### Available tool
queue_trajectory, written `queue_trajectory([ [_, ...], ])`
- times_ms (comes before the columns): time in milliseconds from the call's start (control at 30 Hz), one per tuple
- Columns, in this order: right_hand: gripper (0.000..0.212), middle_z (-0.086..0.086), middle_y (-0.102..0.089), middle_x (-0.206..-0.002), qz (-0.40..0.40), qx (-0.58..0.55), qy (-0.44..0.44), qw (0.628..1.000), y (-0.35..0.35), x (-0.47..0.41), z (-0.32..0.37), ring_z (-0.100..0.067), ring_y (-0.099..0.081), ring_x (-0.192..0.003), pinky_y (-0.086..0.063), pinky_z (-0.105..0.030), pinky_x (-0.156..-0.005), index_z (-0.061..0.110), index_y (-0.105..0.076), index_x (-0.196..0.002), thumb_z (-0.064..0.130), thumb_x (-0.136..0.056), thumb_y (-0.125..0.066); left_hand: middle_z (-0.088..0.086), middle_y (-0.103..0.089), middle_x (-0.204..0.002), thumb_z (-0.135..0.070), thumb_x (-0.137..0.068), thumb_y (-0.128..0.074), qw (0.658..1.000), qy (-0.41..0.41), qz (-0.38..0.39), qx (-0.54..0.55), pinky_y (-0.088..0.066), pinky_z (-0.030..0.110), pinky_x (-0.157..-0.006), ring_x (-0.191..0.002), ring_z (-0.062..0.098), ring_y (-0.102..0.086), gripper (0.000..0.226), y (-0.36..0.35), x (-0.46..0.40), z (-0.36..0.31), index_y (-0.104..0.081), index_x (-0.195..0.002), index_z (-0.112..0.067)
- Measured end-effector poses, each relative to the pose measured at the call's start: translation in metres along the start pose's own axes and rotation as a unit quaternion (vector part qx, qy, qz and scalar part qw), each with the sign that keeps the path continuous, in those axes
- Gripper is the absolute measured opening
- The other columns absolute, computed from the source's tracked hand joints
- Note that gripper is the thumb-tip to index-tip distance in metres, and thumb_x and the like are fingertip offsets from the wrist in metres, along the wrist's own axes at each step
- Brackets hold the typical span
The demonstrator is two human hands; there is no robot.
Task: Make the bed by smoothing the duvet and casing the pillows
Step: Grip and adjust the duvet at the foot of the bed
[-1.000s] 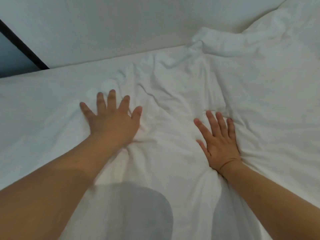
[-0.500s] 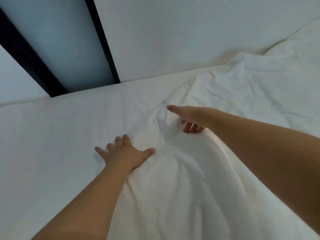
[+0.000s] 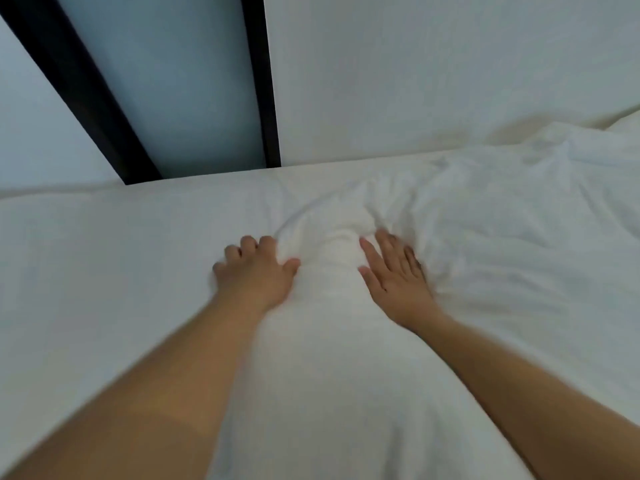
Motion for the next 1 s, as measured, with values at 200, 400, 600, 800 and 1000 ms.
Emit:
queue_trajectory([
  [200,0.059,-0.006,-0.013,-0.161,-0.081,0.047,0.036,0.995,-0.009,-0.028,-0.004,-0.022,-0.009,-0.148,-0.009,-0.043,-0.119,0.027,-0.02,-0.153,0.049,-0.098,-0.014,0.013,-0.053,-0.096,-0.048,-0.088,-0.043,0.977,0.033,-0.212,0.009,-0.036,0.043,-0.072,-0.088,0.033,-0.048,0.04,-0.038,-0.011,0.002,-0.052,-0.102,-0.012],
  [400,0.06,-0.008,-0.011,-0.161,-0.061,0.062,0.038,0.995,-0.008,-0.035,-0.004,-0.024,-0.009,-0.149,-0.012,-0.046,-0.119,0.025,-0.019,-0.153,0.048,-0.098,-0.018,0.015,-0.054,-0.097,-0.044,-0.082,-0.045,0.974,0.054,-0.212,0.057,-0.034,0.044,-0.072,-0.087,0.034,-0.048,0.04,-0.051,-0.018,0.003,-0.053,-0.103,-0.011],
  [600,0.06,-0.01,-0.016,-0.16,-0.073,0.051,0.034,0.995,-0.007,-0.035,0.0,-0.025,-0.011,-0.148,-0.015,-0.048,-0.118,0.024,-0.024,-0.152,0.047,-0.096,-0.024,0.018,-0.053,-0.098,-0.044,-0.08,-0.04,0.976,0.063,-0.196,0.067,-0.034,0.044,-0.074,-0.088,0.036,-0.047,0.045,-0.065,-0.027,0.003,-0.049,-0.108,-0.01],
  [800,0.059,-0.009,-0.016,-0.16,-0.089,0.051,0.034,0.994,-0.006,-0.035,0.003,-0.024,-0.011,-0.148,-0.011,-0.045,-0.119,0.025,-0.027,-0.152,0.046,-0.097,-0.027,0.019,-0.053,-0.1,-0.043,-0.083,-0.04,0.97,0.08,-0.219,0.065,-0.033,0.045,-0.075,-0.089,0.036,-0.047,0.044,-0.074,-0.031,0.003,-0.049,-0.109,-0.009],
  [1000,0.059,-0.009,-0.019,-0.159,-0.094,0.053,0.027,0.994,-0.003,-0.03,0.003,-0.024,-0.014,-0.148,-0.013,-0.045,-0.119,0.024,-0.03,-0.151,0.046,-0.097,-0.028,0.016,-0.054,-0.098,-0.042,-0.082,-0.041,0.968,0.076,-0.228,0.065,-0.034,0.043,-0.073,-0.088,0.034,-0.048,0.041,-0.067,-0.027,0.002,-0.05,-0.107,-0.011],
])
Point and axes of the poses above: each hand's wrist, its own x-axis away from the middle knuckle, its own y-axis out of the back of the hand, z = x × y, the point moved 3 cm from there along -x, towards the middle knuckle
